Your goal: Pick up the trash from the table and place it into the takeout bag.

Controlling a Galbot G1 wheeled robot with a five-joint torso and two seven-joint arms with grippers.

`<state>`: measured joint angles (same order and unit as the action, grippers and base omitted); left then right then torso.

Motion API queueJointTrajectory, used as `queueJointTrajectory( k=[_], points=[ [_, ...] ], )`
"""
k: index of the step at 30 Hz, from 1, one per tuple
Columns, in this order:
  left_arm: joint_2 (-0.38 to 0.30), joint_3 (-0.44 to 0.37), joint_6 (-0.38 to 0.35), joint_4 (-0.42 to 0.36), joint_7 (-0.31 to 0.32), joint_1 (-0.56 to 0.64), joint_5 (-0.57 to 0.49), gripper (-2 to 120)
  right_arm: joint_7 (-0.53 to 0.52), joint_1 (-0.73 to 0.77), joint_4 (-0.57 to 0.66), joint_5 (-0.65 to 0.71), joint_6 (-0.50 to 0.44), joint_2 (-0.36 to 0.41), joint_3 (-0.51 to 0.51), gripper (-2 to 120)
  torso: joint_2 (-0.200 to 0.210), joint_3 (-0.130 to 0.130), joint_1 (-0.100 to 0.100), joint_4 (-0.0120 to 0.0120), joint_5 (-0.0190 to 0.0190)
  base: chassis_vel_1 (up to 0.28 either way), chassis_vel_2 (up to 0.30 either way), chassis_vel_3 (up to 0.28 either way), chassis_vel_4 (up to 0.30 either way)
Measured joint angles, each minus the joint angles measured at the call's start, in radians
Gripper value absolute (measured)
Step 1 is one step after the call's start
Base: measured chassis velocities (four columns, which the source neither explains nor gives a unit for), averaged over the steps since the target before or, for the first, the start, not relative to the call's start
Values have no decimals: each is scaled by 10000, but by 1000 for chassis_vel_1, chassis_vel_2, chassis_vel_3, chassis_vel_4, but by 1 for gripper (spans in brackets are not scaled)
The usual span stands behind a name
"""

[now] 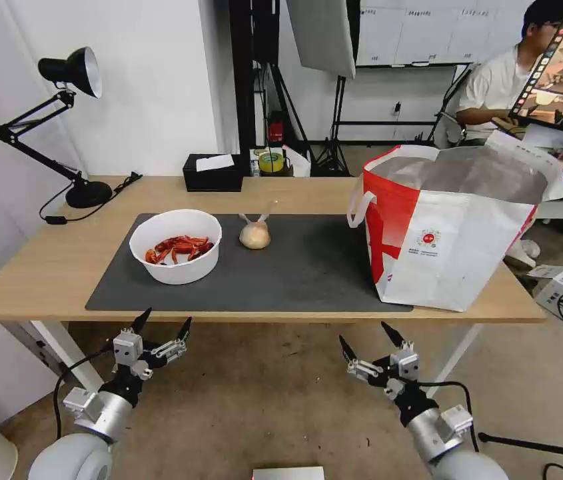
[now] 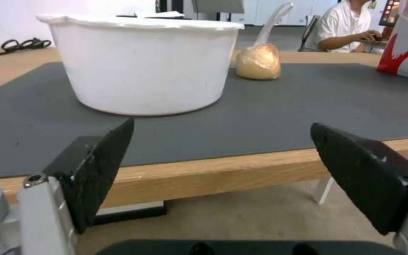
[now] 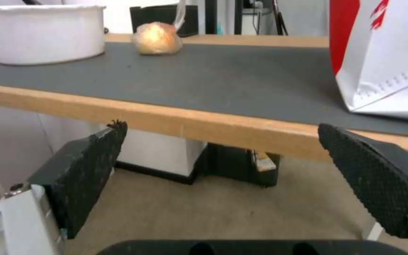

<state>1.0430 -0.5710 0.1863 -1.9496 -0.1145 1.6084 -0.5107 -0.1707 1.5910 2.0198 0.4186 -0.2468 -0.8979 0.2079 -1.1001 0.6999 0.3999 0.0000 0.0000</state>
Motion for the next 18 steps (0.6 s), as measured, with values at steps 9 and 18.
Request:
queueJointTrajectory(
  k=[9,18],
  points=[
    [28,-10,32,-52,-23,75,18,100,0,86,12,-65,10,-96,-65,100,0,1,0,0,0,0,0,0,0],
    [21,-35,46,-121,-32,146,30,100,5,34,71,-65,49,-94,-204,100,1,1,0,0,0,0,0,0,0]
  ],
)
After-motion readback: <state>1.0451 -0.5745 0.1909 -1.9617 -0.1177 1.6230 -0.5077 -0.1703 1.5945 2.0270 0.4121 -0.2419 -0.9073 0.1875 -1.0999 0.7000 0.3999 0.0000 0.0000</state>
